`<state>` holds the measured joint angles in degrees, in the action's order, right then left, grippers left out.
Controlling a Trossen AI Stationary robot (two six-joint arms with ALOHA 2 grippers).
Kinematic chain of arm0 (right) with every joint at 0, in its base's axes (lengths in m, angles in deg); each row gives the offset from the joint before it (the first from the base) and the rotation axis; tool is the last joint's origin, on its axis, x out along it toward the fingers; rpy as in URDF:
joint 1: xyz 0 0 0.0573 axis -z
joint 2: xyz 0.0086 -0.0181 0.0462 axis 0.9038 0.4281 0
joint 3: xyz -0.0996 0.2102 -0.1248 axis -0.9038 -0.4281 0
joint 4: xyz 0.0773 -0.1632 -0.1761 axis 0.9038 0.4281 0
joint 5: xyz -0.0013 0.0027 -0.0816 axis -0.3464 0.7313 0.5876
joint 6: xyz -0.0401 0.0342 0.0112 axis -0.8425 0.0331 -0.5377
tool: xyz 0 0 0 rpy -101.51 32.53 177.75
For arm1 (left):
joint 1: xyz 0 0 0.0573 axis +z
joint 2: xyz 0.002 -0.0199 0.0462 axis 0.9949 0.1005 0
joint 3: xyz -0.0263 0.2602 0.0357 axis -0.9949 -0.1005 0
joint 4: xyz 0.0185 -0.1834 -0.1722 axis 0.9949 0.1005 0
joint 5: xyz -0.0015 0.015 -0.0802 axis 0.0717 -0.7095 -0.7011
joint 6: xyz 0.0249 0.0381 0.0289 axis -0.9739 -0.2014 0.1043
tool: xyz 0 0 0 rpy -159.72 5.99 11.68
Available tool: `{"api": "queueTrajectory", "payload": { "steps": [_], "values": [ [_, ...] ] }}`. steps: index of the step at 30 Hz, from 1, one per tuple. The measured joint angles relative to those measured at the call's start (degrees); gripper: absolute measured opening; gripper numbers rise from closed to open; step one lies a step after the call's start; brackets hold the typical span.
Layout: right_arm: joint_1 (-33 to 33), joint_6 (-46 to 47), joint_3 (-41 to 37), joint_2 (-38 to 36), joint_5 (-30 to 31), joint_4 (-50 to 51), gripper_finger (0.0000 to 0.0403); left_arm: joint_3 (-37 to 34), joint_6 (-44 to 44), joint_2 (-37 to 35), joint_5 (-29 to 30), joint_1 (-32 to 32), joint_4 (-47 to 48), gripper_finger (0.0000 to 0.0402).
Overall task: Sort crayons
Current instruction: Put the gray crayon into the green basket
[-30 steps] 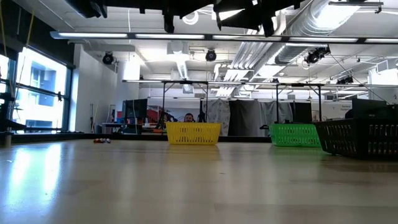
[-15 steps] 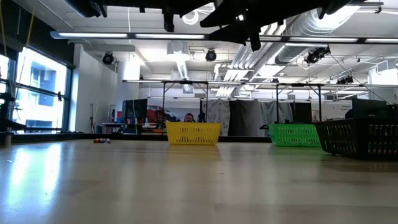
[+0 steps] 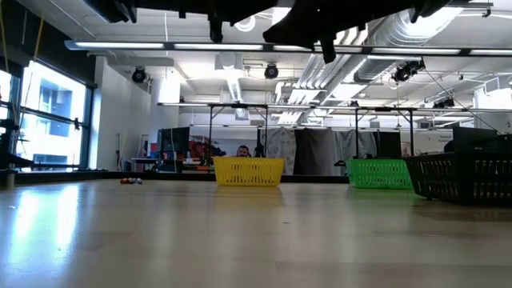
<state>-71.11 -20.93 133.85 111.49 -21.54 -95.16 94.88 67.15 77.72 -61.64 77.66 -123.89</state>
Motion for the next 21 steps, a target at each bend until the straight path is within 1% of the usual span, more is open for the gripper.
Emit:
{"api": "queueTrajectory", "payload": {
  "steps": [2,14,17,21],
  "values": [
    [0.17,0.05,0.0,-0.01,0.32,-0.23,0.0007,0.0,0.01,0.0,-0.17,-0.19,0.12,0.0001],
    [0.11,-0.26,0.0,-0.42,-0.5,0.61,0.0002,0.0,-0.99,0.0,0.02,-0.26,0.12,0.0001],
    [0.59,-0.67,-0.02,-2.22,-0.66,3.43,0.0002,0.0,-1.88,0.0,0.06,-0.48,0.19,0.0],
    [2.34,-0.36,-0.04,-7.89,2.69,13.04,0.0001,0.0,-1.92,0.0,0.24,-0.88,1.61,0.0]
  ]
}}
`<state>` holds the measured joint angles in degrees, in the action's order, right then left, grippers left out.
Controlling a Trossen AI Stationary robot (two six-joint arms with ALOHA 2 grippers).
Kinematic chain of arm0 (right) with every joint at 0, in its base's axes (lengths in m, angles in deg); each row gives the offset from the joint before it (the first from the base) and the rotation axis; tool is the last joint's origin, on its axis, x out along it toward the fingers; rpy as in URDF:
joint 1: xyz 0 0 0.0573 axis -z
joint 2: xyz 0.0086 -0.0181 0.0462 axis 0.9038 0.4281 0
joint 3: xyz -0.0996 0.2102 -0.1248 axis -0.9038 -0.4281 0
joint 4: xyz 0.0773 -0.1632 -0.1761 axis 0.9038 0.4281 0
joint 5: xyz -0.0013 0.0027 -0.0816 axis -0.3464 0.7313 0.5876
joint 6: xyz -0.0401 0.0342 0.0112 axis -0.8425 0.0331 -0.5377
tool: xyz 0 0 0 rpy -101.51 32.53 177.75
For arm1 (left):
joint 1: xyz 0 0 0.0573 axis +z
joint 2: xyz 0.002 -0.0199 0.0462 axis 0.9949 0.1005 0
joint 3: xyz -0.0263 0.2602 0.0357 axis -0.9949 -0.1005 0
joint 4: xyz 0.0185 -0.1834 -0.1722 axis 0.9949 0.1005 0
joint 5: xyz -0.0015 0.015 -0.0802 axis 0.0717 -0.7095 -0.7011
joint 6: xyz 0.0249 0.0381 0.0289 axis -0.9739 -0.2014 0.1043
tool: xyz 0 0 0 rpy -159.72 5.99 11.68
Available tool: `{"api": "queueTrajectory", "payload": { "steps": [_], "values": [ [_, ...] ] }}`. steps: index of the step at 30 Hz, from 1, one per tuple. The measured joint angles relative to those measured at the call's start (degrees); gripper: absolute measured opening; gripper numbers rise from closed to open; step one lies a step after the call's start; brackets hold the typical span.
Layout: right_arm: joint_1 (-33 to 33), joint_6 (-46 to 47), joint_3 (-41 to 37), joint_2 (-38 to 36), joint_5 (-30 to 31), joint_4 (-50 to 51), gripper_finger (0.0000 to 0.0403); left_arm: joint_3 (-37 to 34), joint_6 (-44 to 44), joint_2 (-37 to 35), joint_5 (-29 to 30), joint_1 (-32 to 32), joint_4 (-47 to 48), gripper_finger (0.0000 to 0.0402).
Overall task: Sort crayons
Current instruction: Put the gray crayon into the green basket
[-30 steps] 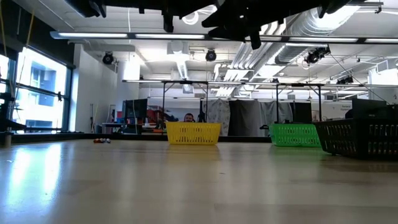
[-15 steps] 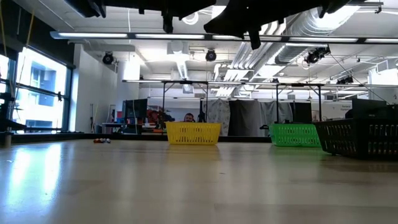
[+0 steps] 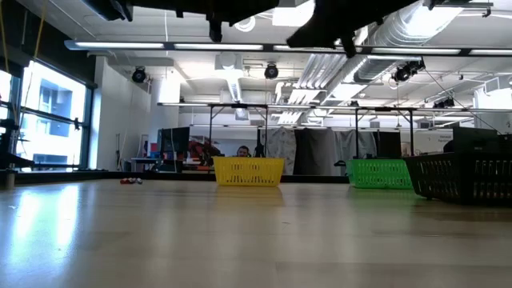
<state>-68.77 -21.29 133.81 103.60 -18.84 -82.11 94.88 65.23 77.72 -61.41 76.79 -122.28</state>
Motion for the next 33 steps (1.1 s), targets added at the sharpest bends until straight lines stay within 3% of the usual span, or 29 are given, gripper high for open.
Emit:
{"api": "queueTrajectory", "payload": {
  "steps": [6,12,16,22,33],
  "values": [
    [7.91,5.49,0.05,-8.03,-0.9,21.88,0.0001,-0.02,0.21,0.0,0.18,-0.66,3.73,0.0],
    [20.4,9.59,-2.22,-9.21,-5.24,37.42,0.0001,-0.02,0.61,0.0,0.41,-1.65,4.55,0.0],
    [28.47,9.35,-6.73,-8.95,-13.32,37.8,0.0001,-0.02,0.61,0.0,1.49,-2.7,4.56,0.0],
    [36.12,9.22,-11.6,-8.95,-16.99,38.39,0.0,-0.02,0.58,0.0,2.74,-4.22,4.51,0.0],
    [39.45,10.66,-18.0,-8.95,-19.04,37.1,0.0,-0.02,0.59,0.0,3.67,-5.37,4.53,0.0]
  ]
}}
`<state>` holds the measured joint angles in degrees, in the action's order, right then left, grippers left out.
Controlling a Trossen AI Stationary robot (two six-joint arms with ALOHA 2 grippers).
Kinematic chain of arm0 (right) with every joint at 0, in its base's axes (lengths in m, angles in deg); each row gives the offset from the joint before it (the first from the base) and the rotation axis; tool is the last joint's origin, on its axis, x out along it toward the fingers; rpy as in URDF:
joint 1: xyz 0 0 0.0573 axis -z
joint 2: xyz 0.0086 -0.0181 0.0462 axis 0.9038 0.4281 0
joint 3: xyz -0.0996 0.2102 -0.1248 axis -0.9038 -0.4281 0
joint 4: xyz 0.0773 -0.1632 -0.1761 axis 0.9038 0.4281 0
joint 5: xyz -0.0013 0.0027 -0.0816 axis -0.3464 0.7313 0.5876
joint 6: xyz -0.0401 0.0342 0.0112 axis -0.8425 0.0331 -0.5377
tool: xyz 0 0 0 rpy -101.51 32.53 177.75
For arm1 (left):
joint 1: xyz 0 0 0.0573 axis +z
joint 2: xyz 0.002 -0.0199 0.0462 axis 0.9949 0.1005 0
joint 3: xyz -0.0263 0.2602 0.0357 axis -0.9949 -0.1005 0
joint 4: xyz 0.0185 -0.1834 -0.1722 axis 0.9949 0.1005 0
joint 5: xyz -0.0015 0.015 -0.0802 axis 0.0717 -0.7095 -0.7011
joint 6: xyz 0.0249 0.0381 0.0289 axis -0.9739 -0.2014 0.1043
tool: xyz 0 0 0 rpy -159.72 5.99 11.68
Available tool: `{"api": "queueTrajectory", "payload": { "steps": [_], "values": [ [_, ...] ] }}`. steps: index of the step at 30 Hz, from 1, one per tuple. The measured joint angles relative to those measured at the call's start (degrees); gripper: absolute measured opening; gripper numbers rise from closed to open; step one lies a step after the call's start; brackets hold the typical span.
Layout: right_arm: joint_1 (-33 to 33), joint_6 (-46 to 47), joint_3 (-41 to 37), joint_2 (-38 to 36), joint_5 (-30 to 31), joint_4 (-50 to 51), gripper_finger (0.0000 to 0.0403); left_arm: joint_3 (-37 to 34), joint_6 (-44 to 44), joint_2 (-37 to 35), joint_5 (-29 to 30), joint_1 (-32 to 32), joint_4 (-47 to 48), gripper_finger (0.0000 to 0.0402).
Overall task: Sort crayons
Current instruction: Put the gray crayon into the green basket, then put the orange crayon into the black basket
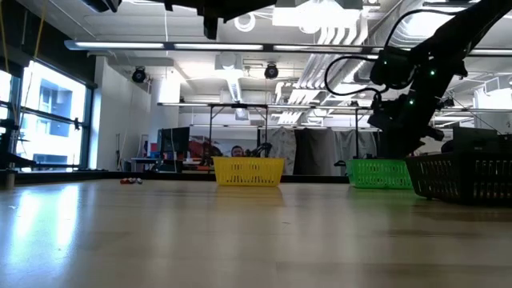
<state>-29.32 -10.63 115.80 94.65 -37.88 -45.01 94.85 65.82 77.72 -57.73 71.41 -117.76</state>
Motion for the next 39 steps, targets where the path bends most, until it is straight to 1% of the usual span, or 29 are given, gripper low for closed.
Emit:
{"api": "queueTrajectory", "payload": {
  "steps": [12,18,24,28,31,34,39],
  "values": [
    [-0.07,0.04,-0.07,0.0,0.0,-0.52,0.0005,0.0,0.0,0.0,-0.02,-1.11,0.0,0.0],
    [-0.11,-0.01,-0.07,0.0,-3.55,-0.5,0.0044,0.0,-0.02,0.0,-0.04,-1.18,0.0,0.0],
    [-0.11,-0.53,-0.07,-0.3,-4.38,-0.5,0.0093,0.0,-0.19,0.0,-0.04,-1.16,0.53,0.0],
    [-0.11,-0.8,1.6,-1.68,-5.88,1.53,0.0114,0.0,-0.1,0.0,0.04,-1.16,3.31,0.0],
    [-0.11,-1.58,4.41,-3.36,-7.74,2.93,0.0118,0.0,0.03,-0.07,0.85,-1.16,6.58,0.0],
    [-0.63,-2.55,7.55,-4.94,-9.84,3.75,0.0119,0.01,1.47,-1.03,1.14,-1.16,13.22,0.0],
    [-4.44,-3.02,12.17,-5.46,-12.38,5.02,0.0119,0.04,7.54,-3.65,5.07,-1.11,30.07,0.0005]
  ]
}}
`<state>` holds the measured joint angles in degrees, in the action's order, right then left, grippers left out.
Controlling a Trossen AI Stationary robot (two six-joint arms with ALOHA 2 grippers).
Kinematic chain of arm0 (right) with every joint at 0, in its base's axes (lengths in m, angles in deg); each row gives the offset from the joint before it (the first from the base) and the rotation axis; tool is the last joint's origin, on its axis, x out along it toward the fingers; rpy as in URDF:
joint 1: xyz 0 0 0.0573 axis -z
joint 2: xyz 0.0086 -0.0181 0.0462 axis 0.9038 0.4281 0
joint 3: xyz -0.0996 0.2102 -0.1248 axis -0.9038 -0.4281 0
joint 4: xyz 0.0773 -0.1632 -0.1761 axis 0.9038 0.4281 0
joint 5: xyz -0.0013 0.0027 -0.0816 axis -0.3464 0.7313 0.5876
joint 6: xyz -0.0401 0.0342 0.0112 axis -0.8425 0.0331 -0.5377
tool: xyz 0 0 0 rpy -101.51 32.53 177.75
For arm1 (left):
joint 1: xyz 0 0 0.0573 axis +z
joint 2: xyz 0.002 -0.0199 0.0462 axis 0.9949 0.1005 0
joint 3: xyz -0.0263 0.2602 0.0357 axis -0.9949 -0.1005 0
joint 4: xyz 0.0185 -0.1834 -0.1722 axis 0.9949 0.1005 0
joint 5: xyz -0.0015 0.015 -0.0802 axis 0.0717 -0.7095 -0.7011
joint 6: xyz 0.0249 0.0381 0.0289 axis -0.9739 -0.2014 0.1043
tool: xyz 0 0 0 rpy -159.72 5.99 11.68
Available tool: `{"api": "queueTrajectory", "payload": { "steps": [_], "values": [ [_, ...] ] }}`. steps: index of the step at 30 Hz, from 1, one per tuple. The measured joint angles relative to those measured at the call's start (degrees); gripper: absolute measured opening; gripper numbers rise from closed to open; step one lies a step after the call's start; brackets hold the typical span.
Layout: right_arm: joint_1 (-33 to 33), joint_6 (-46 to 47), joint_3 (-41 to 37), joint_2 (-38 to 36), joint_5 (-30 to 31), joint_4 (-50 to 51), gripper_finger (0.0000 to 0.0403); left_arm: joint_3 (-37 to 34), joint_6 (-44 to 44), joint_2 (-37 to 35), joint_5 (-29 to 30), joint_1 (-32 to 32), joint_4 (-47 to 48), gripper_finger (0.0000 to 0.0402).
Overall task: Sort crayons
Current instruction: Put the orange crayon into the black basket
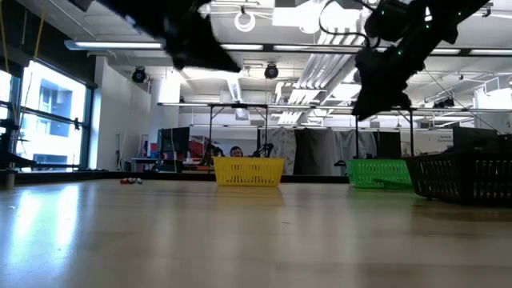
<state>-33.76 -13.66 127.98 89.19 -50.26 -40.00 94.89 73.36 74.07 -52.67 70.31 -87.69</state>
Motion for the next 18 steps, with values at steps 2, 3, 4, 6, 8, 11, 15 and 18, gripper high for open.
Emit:
{"api": "queueTrajectory", "payload": {
  "steps": [2,3,4,6,8,11,15,18],
  "values": [
    [-2.29,0.0,1.31,0.0,-0.35,0.01,0.0119,-0.02,3.45,-0.98,0.77,0.03,8.01,0.0009],
    [-3.6,0.0,1.82,0.0,-0.35,0.01,0.0119,-0.02,5.37,-1.31,0.8,0.03,12.0,0.0011],
    [-4.8,0.03,2.28,0.0,-0.38,0.13,0.0119,-0.02,7.53,-1.56,0.83,0.03,15.93,0.0014],
    [-7.23,0.31,3.16,0.0,-0.55,0.12,0.0119,-0.02,11.78,-1.78,0.75,0.03,23.93,0.0021],
    [-9.5,0.49,3.83,0.0,-0.55,-0.22,0.0119,-0.02,15.86,-1.78,-0.48,0.02,31.0,0.0029],
    [-12.72,2.25,4.4,0.02,-0.53,-1.17,0.0119,-0.02,21.1,-1.78,-3.91,0.02,39.71,0.0043],
    [-16.53,4.14,4.43,0.02,-0.52,-3.31,0.0119,-0.04,23.52,-1.78,-10.11,-0.65,46.66,0.0062],
    [-18.92,5.23,4.43,0.02,0.21,-3.83,0.0119,-0.04,23.54,-1.78,-13.47,-1.3,48.28,0.0077]
  ]
}}
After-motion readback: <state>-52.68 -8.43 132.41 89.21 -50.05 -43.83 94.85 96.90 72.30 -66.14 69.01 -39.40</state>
